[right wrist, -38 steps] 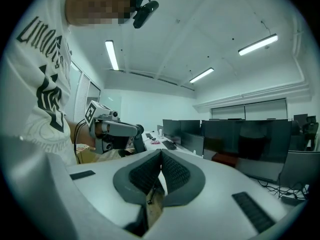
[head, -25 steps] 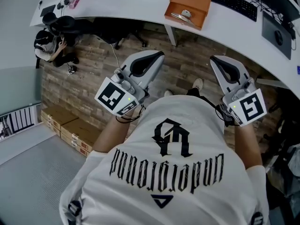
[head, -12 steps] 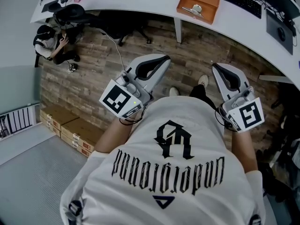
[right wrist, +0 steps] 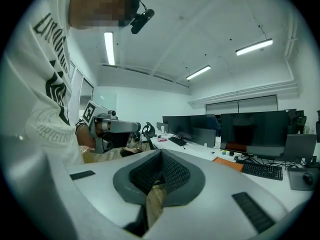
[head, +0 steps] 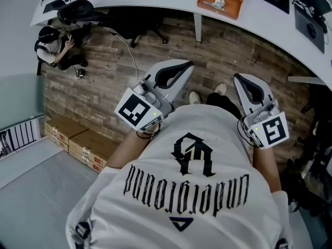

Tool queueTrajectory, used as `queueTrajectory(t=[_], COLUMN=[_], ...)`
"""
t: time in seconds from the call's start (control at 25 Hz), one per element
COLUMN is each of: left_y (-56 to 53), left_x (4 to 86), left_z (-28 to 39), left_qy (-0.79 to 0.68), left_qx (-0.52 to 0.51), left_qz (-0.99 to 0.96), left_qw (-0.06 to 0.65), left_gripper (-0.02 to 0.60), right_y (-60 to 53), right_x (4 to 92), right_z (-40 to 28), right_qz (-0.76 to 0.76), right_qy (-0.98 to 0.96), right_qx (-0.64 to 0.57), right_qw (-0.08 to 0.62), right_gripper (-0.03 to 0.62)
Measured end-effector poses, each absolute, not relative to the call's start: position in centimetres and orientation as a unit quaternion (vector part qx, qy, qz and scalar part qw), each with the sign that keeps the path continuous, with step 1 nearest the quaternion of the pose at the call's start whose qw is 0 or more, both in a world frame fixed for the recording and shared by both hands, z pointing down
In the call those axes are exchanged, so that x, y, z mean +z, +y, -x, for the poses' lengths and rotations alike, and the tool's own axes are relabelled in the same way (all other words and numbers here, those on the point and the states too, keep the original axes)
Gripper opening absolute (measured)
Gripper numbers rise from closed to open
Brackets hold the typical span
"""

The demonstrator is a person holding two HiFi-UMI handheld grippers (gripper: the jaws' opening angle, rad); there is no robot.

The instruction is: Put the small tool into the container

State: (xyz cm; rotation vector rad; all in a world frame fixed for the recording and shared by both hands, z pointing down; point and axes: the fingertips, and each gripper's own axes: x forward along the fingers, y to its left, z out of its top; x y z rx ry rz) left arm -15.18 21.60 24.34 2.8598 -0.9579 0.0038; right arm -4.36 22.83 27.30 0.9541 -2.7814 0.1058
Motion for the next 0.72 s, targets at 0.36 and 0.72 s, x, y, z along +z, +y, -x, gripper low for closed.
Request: queueTrajectory(t=[0.36,0.72], left_y=[20.98,21.23], left_x=[24.71,24.51], left_z=[15.21,14.66], left_qy=[-0.321,-0.312], left_qx=[-0.004,-0.004], left_qz=[-0.944,-0.947], left_qw=[0.071,0.071], left_gripper=[0.015,0.015], right_y=[22.10,22.13], right_x=[27.12,26.48], right_z=[3.60,4.09], right_qz=[-0.327,-0.320], right_qy=[-0.939,-0.942], right_qx=[0.039,0.036], right_qw=[0.100,0.098], right_gripper=[0.015,0.015])
